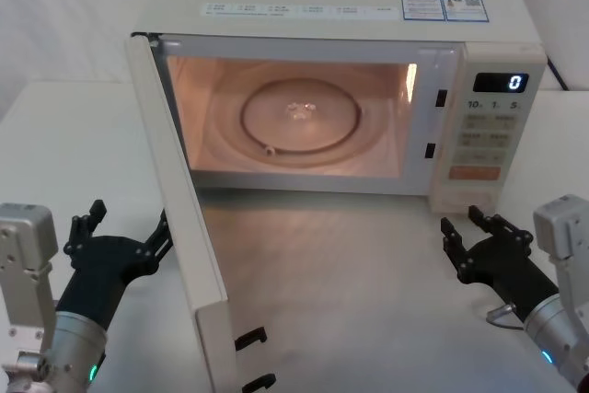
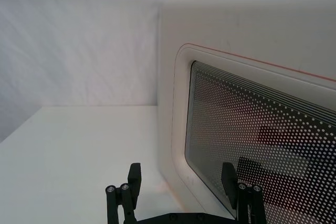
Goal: Press the button to open the microwave door with one hand; close the microwave door with the other hand.
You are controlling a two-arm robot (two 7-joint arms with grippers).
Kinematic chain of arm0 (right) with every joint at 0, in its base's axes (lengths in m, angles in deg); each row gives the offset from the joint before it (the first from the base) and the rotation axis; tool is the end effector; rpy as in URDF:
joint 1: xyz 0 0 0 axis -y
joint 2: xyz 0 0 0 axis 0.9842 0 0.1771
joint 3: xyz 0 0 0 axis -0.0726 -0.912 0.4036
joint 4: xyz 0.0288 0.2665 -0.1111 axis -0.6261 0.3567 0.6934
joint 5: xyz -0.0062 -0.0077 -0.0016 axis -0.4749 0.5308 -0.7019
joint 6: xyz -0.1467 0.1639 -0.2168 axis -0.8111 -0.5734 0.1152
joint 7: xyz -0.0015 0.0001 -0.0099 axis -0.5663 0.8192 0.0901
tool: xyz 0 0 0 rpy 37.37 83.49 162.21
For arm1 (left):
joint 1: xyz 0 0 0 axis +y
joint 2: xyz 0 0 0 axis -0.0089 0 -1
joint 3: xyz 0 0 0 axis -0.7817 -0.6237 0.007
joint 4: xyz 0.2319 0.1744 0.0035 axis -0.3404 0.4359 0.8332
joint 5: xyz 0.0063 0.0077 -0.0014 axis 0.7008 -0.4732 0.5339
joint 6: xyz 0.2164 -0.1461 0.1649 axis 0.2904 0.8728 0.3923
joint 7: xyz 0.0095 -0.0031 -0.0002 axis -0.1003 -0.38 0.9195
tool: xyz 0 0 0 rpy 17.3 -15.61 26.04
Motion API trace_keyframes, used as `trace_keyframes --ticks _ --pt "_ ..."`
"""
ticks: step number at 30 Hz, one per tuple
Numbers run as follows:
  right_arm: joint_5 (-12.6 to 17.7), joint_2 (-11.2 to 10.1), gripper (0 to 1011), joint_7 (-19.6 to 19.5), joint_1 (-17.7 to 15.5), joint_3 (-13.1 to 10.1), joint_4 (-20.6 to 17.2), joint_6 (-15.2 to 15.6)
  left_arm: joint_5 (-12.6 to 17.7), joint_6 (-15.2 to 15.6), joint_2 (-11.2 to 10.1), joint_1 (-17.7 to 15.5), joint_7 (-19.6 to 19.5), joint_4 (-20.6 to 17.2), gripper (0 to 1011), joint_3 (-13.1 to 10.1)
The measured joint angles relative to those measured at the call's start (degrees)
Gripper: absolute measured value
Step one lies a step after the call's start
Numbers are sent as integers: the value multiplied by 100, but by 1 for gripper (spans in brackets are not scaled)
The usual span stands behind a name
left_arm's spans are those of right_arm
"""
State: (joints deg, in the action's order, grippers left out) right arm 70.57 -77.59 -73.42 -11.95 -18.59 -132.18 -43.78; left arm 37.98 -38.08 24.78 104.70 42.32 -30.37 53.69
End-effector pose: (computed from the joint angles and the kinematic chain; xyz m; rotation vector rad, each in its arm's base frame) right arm 0.3130 -0.0007 -0.3192 -0.1178 -0.0939 -1.1300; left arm 0.2530 0.0376 -0.2852 -0.0379 0.0141 1.4460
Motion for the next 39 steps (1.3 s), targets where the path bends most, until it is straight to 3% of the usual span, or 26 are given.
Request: trace_keyframes --ticks 10,20,39 --pt "71 -57 745 -14 15 36 15 -79 0 0 0 0 0 0 1001 0" --pt "67 -163 1002 1 18 91 18 -96 0 0 0 0 0 0 1001 0" --pt "51 -194 1002 16 11 104 10 -79 0 0 0 0 0 0 1001 0"
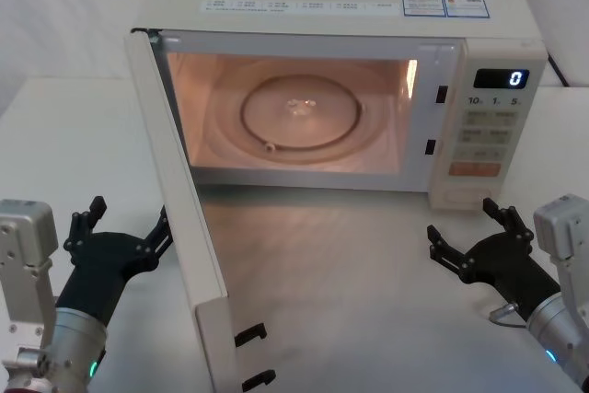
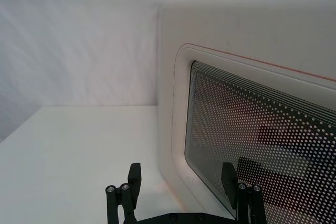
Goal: Press the button to open the microwave door with one hand; close the microwave door with the other hand.
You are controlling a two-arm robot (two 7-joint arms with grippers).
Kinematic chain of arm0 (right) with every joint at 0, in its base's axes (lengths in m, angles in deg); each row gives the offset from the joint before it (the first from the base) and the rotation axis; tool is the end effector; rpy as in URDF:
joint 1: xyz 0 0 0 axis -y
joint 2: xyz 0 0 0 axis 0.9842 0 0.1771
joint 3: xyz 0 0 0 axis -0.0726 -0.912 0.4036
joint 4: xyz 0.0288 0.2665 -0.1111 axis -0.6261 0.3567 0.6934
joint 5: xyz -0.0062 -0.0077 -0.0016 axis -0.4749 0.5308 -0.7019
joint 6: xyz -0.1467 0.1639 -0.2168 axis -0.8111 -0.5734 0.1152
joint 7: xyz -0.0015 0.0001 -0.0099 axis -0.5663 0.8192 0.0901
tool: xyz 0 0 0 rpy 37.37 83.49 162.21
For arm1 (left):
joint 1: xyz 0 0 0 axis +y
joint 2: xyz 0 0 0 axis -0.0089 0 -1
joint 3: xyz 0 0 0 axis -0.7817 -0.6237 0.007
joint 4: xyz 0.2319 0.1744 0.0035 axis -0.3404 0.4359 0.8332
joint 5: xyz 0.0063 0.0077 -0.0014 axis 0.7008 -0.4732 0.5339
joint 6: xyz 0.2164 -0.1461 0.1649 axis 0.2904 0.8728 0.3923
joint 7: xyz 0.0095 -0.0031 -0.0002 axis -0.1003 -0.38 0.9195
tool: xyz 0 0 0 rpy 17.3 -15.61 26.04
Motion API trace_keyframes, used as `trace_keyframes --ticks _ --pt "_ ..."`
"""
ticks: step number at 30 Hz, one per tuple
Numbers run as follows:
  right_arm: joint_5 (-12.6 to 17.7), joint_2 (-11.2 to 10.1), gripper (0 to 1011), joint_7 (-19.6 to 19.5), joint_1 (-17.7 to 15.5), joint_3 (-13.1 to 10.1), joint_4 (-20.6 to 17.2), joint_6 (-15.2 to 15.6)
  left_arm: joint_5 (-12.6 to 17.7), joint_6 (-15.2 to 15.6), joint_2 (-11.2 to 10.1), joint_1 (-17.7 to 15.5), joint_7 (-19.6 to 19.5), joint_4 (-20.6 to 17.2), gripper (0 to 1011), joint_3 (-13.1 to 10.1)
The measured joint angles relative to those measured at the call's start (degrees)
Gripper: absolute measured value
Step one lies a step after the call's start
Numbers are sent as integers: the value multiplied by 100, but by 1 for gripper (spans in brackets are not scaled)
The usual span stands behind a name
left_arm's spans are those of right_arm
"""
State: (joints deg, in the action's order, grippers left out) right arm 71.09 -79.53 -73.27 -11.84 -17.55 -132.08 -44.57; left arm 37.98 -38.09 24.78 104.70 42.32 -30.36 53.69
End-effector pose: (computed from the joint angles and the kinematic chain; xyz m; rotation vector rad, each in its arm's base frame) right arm 0.3124 -0.0056 -0.3202 -0.1319 -0.1141 -1.1074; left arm 0.2530 0.0376 -0.2853 -0.0379 0.0141 1.4461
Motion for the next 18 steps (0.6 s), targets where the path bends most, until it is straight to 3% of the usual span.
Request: trace_keyframes --ticks 18 --pt "-1 6 1002 0 0 -3 0 0 0 0 0 0 0 0 1001 0"
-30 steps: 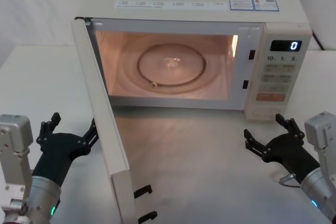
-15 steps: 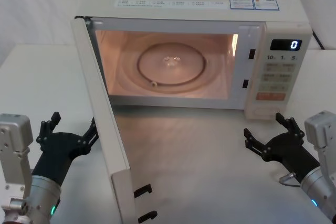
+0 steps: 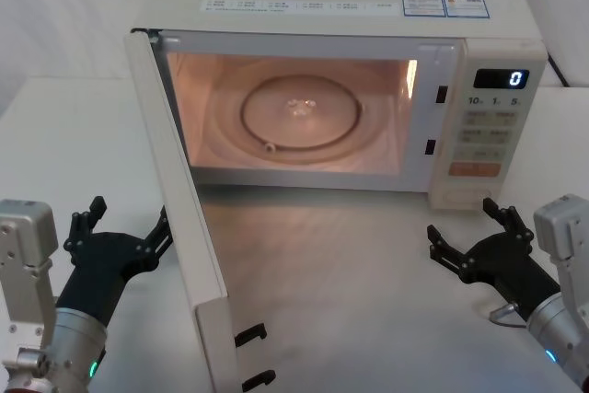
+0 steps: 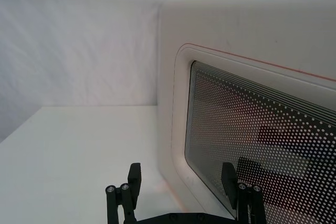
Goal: Press the button to open the microwave door with one hand; close the microwave door with the other hand.
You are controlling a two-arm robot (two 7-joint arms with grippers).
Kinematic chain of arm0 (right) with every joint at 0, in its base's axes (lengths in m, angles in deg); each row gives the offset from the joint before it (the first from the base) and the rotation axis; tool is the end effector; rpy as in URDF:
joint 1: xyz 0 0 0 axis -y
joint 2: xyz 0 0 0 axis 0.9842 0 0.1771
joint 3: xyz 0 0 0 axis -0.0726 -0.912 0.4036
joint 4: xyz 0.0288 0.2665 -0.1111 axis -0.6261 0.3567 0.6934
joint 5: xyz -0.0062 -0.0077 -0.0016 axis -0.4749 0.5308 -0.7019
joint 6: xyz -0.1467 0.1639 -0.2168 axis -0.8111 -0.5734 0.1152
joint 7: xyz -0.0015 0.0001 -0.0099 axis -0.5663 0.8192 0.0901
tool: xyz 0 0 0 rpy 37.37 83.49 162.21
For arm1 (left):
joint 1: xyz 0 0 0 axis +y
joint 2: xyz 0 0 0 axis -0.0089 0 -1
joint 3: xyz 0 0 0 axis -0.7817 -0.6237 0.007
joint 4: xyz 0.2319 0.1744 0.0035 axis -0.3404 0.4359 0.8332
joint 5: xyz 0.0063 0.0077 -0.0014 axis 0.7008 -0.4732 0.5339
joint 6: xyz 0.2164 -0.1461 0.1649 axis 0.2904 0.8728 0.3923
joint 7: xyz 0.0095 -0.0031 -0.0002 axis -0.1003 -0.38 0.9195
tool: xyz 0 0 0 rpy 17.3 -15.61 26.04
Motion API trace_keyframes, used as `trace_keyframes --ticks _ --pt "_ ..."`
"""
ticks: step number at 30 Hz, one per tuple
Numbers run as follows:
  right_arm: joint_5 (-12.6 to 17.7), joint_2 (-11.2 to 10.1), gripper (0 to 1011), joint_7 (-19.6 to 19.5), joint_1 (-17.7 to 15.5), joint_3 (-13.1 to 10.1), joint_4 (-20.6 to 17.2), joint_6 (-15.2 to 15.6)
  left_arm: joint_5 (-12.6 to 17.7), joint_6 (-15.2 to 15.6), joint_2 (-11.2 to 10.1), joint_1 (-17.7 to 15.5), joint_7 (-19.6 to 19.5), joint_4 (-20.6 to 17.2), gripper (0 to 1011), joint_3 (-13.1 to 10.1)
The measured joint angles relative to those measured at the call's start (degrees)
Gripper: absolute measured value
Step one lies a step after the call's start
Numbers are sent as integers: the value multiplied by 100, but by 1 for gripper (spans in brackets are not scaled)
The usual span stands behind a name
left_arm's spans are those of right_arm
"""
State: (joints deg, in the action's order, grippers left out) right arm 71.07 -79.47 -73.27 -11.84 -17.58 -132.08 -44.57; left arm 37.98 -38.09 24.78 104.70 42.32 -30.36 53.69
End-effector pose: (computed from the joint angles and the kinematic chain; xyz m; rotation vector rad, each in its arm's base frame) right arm 0.3124 -0.0055 -0.3201 -0.1312 -0.1139 -1.1080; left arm 0.2530 0.0376 -0.2853 -0.0379 0.0141 1.4461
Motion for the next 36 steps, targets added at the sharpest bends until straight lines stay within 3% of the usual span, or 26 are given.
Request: trace_keyframes --ticks 36 --pt "0 0 1002 0 0 0 0 0 0 0 0 0 0 0 1001 0"
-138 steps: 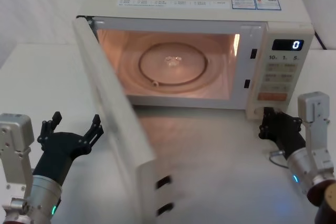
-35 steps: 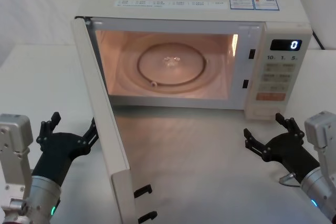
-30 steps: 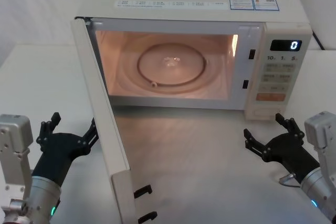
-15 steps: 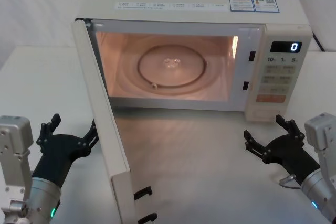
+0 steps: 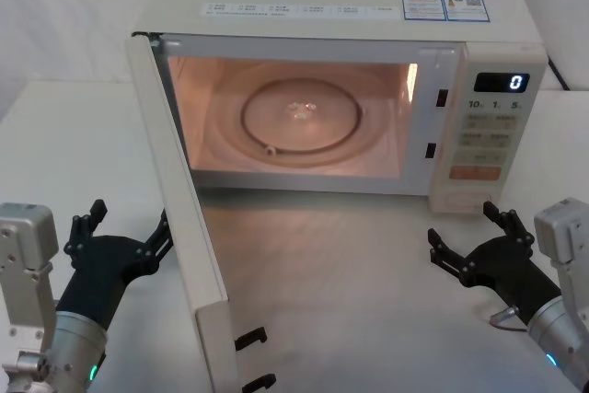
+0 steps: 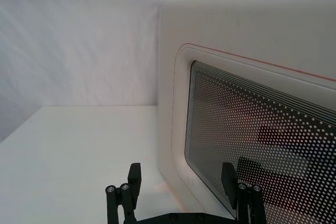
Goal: Press the button to open the microwave door with one hand; close the microwave door with the other hand.
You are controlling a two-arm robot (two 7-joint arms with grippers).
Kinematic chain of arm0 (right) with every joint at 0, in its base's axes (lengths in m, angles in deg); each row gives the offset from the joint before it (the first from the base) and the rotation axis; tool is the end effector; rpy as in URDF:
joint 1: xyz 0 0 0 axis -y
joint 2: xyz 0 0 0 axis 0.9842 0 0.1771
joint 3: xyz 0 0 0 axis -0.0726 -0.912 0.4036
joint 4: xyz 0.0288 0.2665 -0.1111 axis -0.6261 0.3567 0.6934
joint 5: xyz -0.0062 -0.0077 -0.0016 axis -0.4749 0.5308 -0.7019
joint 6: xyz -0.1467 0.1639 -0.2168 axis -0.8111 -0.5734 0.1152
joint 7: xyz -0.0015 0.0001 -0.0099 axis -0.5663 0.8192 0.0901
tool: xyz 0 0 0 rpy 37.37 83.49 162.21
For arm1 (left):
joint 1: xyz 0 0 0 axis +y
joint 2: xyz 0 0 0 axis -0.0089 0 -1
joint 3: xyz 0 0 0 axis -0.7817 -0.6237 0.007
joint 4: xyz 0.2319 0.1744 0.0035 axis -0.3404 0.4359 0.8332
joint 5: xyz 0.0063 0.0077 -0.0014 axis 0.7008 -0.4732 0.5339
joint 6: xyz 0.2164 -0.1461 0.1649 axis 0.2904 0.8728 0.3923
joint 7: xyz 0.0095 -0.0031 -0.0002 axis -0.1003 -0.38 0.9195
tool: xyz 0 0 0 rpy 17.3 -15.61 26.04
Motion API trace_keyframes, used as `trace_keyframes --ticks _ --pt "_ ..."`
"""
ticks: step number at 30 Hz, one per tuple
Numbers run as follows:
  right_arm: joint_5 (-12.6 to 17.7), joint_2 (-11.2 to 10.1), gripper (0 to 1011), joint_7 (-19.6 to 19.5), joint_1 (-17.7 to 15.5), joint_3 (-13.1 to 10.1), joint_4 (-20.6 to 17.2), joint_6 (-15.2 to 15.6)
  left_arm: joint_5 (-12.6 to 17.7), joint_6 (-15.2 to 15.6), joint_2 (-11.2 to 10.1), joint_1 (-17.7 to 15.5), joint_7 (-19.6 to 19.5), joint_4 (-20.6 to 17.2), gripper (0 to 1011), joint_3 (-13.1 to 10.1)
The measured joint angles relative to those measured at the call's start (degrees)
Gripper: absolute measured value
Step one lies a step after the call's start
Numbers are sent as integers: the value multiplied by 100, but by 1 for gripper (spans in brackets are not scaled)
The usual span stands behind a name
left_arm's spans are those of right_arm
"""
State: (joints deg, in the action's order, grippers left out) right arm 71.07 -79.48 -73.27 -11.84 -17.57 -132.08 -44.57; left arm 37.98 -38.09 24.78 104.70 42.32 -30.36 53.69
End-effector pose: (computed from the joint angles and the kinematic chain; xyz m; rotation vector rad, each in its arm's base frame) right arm 0.3124 -0.0055 -0.3202 -0.1313 -0.1139 -1.1078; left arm 0.2530 0.0376 -0.2853 -0.0379 0.0141 1.4461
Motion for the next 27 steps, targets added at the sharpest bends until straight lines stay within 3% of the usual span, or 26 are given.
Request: trace_keyframes --ticks 27 --pt "0 0 1002 0 0 0 0 0 0 0 0 0 0 0 1001 0"
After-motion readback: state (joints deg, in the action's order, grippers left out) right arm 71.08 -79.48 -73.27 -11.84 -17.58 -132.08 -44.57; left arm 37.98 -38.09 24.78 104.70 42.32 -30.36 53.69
